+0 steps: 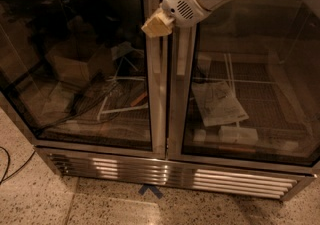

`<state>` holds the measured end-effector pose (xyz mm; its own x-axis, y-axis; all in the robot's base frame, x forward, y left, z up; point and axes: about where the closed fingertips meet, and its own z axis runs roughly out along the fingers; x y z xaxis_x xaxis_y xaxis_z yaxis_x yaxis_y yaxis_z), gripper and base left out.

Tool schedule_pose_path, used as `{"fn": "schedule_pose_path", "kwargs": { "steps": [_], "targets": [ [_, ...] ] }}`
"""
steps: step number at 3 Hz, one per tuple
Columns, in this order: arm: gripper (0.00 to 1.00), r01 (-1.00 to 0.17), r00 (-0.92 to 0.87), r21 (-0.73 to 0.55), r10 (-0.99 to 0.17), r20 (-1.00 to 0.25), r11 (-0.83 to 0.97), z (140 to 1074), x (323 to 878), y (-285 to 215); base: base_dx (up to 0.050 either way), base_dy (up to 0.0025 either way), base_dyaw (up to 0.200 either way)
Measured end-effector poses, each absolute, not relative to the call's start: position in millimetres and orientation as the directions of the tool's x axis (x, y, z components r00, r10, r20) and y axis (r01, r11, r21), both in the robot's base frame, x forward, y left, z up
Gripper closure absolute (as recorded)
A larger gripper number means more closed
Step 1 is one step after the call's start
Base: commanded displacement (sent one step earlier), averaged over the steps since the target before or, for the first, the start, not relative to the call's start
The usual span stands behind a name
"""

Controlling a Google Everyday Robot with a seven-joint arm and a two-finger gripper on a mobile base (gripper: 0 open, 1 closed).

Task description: Place blue chip bag into bottom drawer

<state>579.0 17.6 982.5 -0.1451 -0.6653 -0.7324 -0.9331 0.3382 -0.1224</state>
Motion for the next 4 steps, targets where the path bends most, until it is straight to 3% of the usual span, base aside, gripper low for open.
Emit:
{"fn": "schedule_pose_path", "kwargs": {
  "steps": [2,4],
  "targets": [
    [0.04,-0.925,-0.150,-0.142,-0.684,-0.714,0.351,984.1,576.2,20.8,0.000,0.00000,0.000],
    [0.00,-0.925,-0.150,-0.143,-0.684,-0.714,0.351,980.3,569.8,19.3,0.000,0.00000,0.000]
  ]
}}
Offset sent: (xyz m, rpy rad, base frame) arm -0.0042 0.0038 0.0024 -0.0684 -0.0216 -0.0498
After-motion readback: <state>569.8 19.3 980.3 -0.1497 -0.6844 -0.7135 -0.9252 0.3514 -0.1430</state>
